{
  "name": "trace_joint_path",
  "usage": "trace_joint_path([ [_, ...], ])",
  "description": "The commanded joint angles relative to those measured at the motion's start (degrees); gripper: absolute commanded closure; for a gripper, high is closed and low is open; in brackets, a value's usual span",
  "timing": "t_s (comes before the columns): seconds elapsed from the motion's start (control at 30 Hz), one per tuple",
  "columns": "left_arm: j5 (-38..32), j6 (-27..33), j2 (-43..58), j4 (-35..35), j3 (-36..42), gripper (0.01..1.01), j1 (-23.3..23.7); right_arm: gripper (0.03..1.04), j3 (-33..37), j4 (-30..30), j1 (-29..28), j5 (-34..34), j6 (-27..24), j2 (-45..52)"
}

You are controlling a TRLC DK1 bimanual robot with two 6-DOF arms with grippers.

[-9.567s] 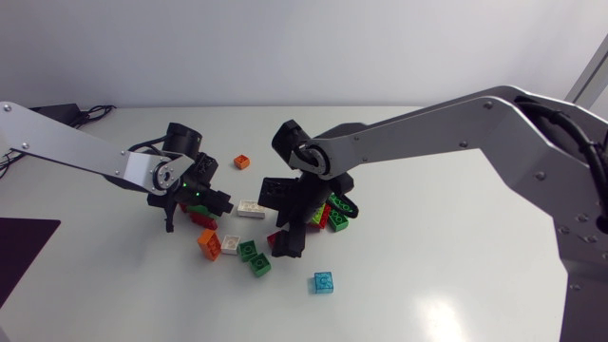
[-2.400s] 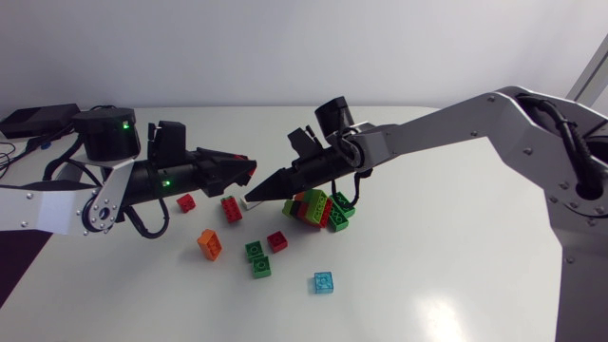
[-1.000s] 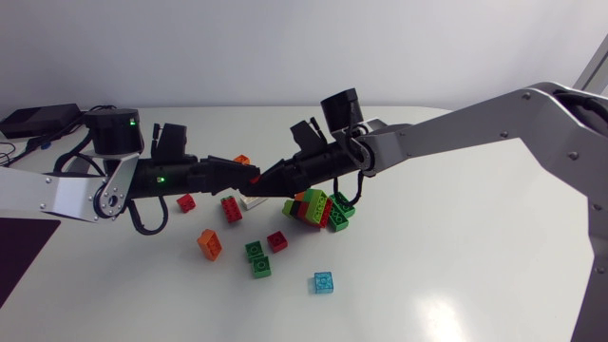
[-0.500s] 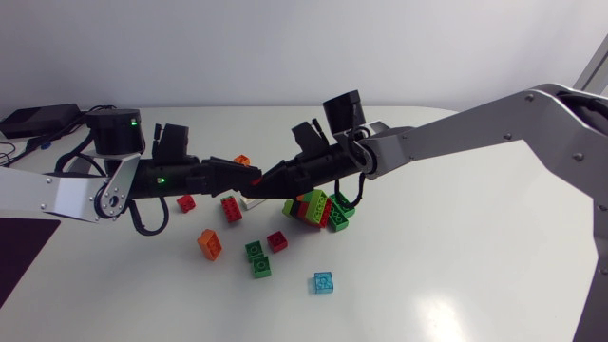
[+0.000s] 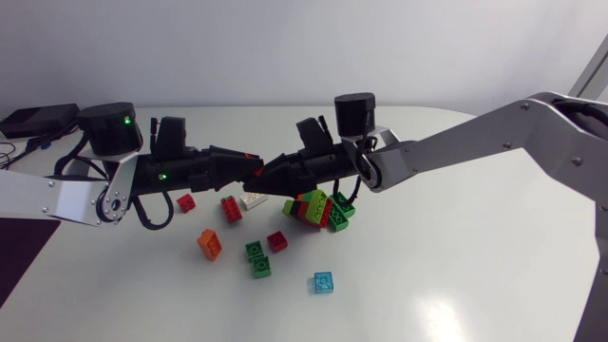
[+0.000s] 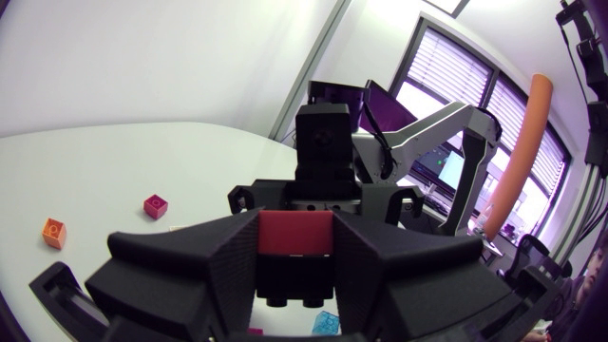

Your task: Disassemble duplo

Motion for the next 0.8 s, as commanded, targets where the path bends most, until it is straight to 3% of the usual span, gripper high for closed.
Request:
trace_joint_path([
  [0.0, -2.1, -1.8, 0.5, 1.8, -1.6, 1.005, -0.5, 0.20, -1.8, 2.1, 0.0, -1.4, 4.2, -1.3],
  [0.53, -10.5, -4.1, -3.0, 8.0, -4.8, 1.005, -0.8, 0.17, -1.3, 5.0, 0.5, -1.0, 7.9, 0.1],
  [0.77, -15.8, -5.1, -10.1, 9.5, -6.5, 1.005, 0.2, 0.17, 0.7, 5.3, 0.3, -1.2, 10.3, -0.5],
])
